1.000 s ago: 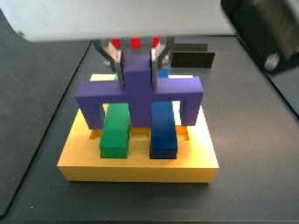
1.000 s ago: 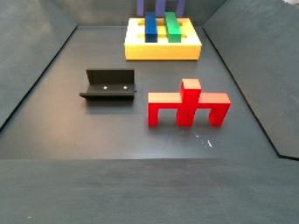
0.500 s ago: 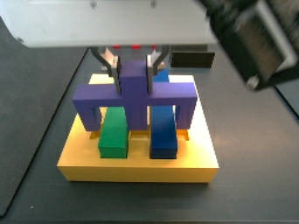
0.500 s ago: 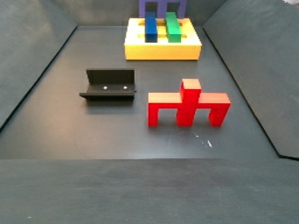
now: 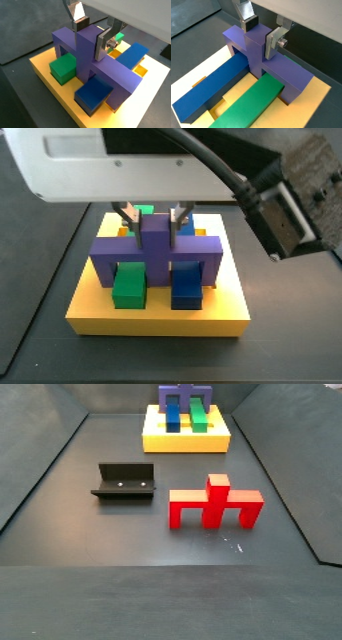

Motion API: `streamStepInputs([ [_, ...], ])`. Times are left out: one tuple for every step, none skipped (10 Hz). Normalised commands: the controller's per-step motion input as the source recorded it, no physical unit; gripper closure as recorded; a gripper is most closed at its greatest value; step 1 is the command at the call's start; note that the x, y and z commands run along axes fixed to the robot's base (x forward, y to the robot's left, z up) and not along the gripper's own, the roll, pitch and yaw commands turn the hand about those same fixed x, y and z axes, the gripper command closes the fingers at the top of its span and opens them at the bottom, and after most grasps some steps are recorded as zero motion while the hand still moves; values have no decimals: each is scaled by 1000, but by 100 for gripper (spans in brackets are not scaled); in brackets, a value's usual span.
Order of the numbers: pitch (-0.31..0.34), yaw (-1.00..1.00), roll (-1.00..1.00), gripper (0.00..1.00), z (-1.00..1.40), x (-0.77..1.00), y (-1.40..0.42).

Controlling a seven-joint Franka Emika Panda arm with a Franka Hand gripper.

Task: Pick up the purple object. Move up. Move to above the board. Insert the purple object.
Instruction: Insert the purple object.

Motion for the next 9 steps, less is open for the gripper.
streamStepInputs([
  [23,-17,0,100,-151,277,100],
  [0,0,0,100,-229,203,3],
  [0,-31,0,100,-337,17,0],
  [-14,0,0,100,-91,-171,0],
  [-21,0,0,100,-6,-200,0],
  [-27,0,-26,100,-83,-174,0],
  [-6,-117,0,100,-57,-226,129],
  [-17,-83,0,100,-60,-160,54],
  [0,-57,0,100,-154,0,0],
])
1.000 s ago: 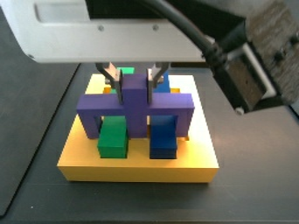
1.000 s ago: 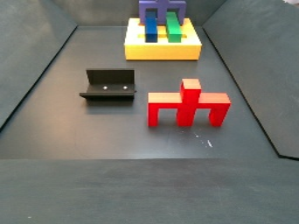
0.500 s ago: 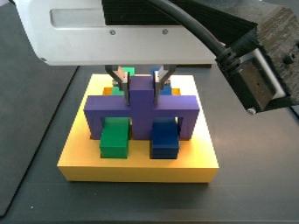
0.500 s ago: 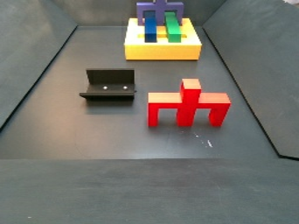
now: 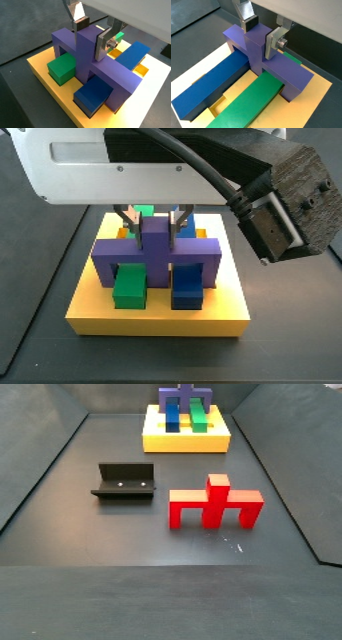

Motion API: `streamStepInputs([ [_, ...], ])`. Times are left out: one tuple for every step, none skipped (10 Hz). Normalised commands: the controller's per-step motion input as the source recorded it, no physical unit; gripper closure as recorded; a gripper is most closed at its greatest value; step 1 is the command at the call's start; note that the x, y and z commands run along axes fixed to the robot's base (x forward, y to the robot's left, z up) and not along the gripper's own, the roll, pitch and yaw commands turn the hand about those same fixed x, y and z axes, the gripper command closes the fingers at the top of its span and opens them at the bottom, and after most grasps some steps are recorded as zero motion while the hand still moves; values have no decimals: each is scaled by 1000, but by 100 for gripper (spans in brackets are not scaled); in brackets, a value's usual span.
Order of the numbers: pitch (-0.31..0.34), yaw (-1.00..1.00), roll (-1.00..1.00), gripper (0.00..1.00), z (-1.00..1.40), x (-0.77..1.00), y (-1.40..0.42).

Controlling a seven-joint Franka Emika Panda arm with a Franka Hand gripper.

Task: Pick up the purple object. Move up. Move to above the board. Insert the purple object.
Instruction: Insert the purple object.

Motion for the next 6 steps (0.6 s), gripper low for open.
streamStepInputs([
  [0,-54,0,100,-440,129,3],
  [-40,-74,0,100,-791,160,0],
  [-46,-60,64,100,-969,163,-6],
  [-54,-34,53,100,-854,97,0],
  [-34,-6,29,100,-549,31,0],
  [0,0,0,100,0,0,0],
])
